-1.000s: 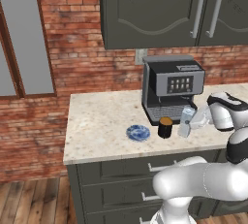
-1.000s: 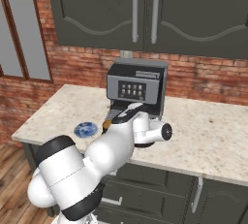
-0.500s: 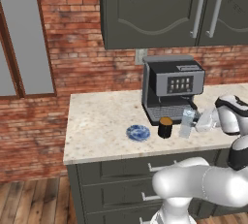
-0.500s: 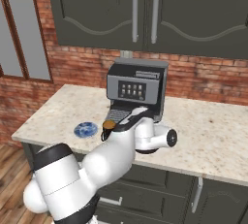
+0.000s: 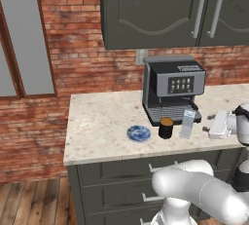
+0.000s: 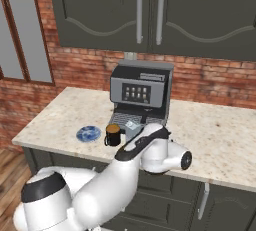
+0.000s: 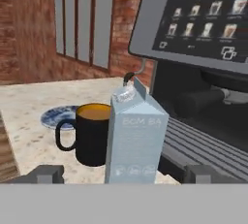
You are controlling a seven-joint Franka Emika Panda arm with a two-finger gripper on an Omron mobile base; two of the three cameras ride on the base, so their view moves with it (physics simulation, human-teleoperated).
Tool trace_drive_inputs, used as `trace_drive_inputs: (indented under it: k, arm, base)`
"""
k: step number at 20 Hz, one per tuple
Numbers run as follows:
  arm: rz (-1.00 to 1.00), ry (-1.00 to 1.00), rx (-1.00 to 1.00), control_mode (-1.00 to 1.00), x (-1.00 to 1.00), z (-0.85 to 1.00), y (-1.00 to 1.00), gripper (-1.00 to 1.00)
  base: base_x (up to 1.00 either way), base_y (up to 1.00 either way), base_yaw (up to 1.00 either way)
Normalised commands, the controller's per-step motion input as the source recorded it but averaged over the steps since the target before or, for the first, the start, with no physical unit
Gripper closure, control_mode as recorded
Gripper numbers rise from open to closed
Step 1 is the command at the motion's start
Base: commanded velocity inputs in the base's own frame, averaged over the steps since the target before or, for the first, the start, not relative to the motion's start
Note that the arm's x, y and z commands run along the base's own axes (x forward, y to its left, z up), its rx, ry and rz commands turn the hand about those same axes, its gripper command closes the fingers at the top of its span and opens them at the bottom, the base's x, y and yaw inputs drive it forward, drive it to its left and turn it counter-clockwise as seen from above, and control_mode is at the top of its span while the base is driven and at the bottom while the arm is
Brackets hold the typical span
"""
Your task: Take a sugar cube from the saucer and place it inside the coffee. Then, grab milk from the fridge and place it next to the coffee on the counter to sweeten the coffee.
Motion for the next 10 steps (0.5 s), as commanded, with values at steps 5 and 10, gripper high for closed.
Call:
trace_drive_inputs:
  k: [5, 10]
  arm:
    - [0.03, -0.75, -0.09, -1.00, -1.00, 0.60, -0.02, -1.00]
    - [0.10, -0.91, -0.30, -1.00, -0.93, 0.68, 0.35, -1.00]
  base:
    - [0.00, 0.00, 0.00]
    - [0.00, 0.00, 0.00]
